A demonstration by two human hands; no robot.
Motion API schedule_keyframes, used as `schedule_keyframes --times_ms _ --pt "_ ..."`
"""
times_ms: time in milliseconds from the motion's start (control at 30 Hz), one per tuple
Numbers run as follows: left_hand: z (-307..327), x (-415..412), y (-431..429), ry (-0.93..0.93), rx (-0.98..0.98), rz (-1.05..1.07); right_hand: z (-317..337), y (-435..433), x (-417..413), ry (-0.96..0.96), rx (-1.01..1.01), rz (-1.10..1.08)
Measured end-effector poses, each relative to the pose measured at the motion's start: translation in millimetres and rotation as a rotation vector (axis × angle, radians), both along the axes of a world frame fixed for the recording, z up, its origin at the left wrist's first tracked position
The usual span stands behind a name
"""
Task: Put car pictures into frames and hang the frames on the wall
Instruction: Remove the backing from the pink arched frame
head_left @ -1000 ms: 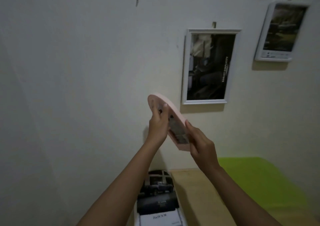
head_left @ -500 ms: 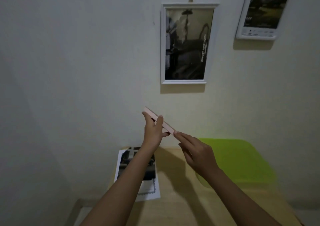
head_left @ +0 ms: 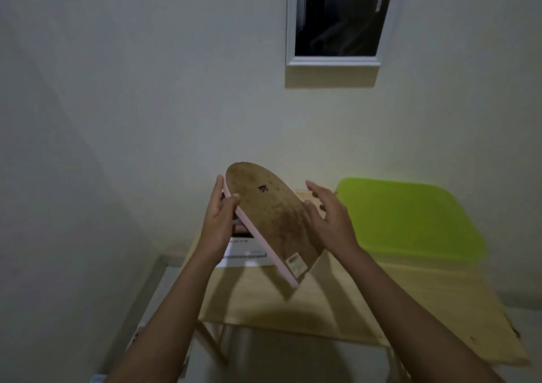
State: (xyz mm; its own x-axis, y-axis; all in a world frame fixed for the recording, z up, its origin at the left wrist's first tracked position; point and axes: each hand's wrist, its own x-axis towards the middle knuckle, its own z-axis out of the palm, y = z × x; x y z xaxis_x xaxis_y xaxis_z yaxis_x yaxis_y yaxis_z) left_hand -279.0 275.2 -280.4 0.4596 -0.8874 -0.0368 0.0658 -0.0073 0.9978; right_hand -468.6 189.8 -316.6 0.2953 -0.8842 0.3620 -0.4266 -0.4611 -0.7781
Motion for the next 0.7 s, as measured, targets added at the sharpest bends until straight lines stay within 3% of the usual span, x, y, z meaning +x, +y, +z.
schedule_keyframes --times_ms 133,200,467,700 --pt "-23.6 15.3 15.4 0.005 0.063 -0.007 -34.8 -10.0 8.4 0.052 0.509 0.033" --pt "-36.8 21.5 19.8 0.001 0.111 -0.011 -55.7 1.5 8.3 0.071 0.612 0.034" --pt "-127.0 15.9 20.9 -0.111 0.390 -0.037 -110.4 51.5 -15.9 -0.009 0.585 -0.151" --pt "-181.8 -16.3 10.3 -0.230 0.381 -0.119 -153.8 65.5 -45.3 0.174 0.475 -0.315"
